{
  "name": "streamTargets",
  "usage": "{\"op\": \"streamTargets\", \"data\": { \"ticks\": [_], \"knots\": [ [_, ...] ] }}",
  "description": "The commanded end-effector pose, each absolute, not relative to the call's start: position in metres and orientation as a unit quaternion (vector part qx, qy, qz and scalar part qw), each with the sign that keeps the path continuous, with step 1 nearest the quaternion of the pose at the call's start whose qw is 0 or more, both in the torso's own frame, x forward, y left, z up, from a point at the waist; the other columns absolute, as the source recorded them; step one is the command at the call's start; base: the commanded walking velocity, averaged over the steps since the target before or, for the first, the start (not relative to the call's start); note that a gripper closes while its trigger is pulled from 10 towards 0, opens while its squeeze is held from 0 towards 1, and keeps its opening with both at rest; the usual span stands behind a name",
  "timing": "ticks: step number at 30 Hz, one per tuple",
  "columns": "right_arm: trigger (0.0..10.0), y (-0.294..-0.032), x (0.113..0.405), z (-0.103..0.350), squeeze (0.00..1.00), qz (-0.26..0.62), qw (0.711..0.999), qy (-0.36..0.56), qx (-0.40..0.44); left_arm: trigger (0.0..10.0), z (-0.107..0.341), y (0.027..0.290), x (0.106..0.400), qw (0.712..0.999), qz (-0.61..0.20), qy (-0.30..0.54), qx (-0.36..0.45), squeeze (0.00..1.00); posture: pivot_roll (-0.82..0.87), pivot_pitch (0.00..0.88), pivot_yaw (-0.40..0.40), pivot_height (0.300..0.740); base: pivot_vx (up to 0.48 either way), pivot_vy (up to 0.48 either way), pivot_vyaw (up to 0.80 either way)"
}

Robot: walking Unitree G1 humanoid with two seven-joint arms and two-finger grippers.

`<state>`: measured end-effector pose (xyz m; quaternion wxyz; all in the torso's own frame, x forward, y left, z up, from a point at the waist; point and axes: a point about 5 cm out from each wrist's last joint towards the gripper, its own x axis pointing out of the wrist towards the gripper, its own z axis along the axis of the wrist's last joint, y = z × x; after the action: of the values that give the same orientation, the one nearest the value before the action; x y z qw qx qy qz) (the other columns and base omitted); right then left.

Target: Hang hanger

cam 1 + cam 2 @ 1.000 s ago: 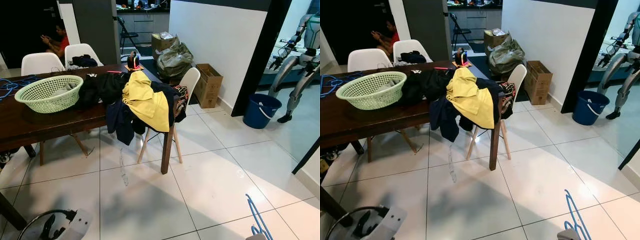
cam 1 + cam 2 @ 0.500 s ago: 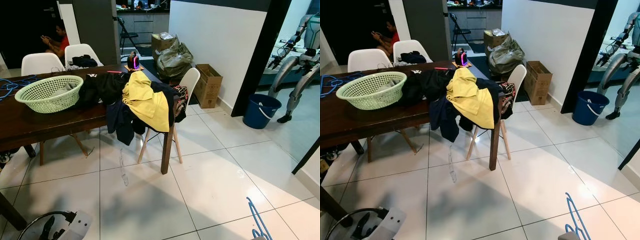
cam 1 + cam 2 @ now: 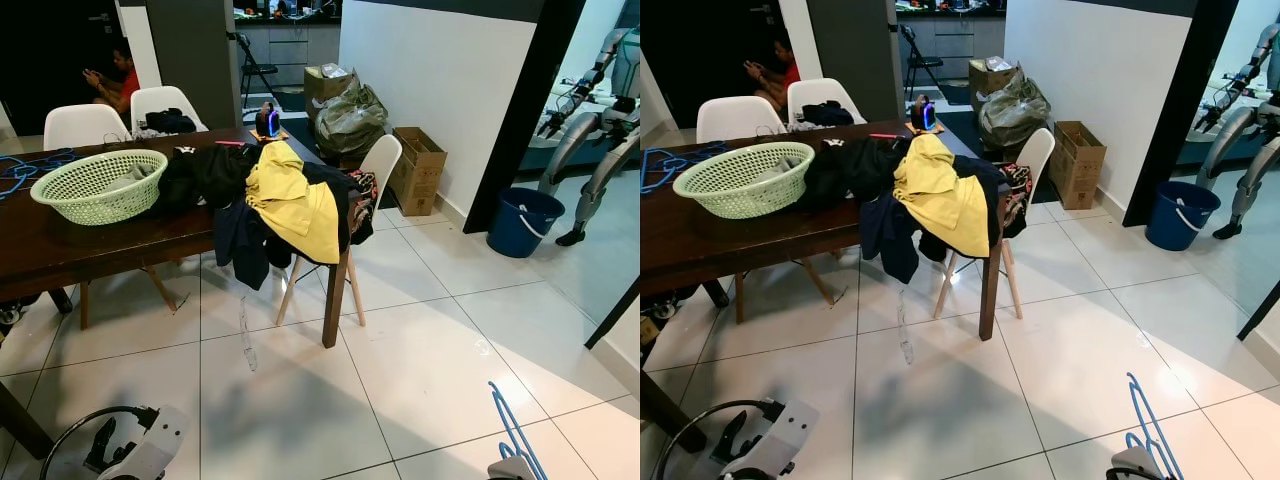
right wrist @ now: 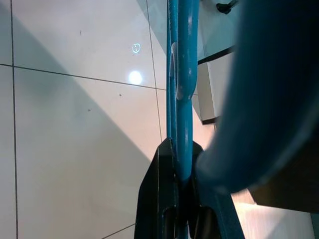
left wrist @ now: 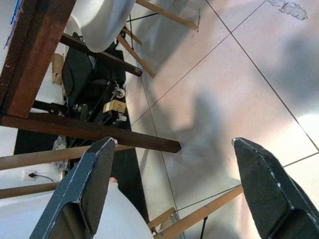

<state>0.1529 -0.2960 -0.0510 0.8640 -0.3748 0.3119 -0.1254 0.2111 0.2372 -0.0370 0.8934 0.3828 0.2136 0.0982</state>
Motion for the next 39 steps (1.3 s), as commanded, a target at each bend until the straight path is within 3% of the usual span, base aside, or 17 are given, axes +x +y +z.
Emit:
{"op": "streamTargets", "data": {
  "ticks": [1, 39],
  "knots": [
    [10.0, -0.2974, 0.1521, -0.0517, 0.0, -0.13, 0.862, 0.32, -0.37, 10.0, -0.0386, 0.2356, 0.2116, 0.892, 0.093, 0.221, 0.383, 0.0, 0.02, 0.0, -0.027, 0.74, 0.0, 0.0, 0.0],
    [10.0, -0.2981, 0.1513, -0.0516, 0.0, -0.13, 0.862, 0.321, -0.37, 10.0, -0.0388, 0.2361, 0.2113, 0.892, 0.094, 0.221, 0.384, 0.0, 0.02, 0.0, -0.021, 0.74, 0.0, 0.0, 0.0]
  ]
}}
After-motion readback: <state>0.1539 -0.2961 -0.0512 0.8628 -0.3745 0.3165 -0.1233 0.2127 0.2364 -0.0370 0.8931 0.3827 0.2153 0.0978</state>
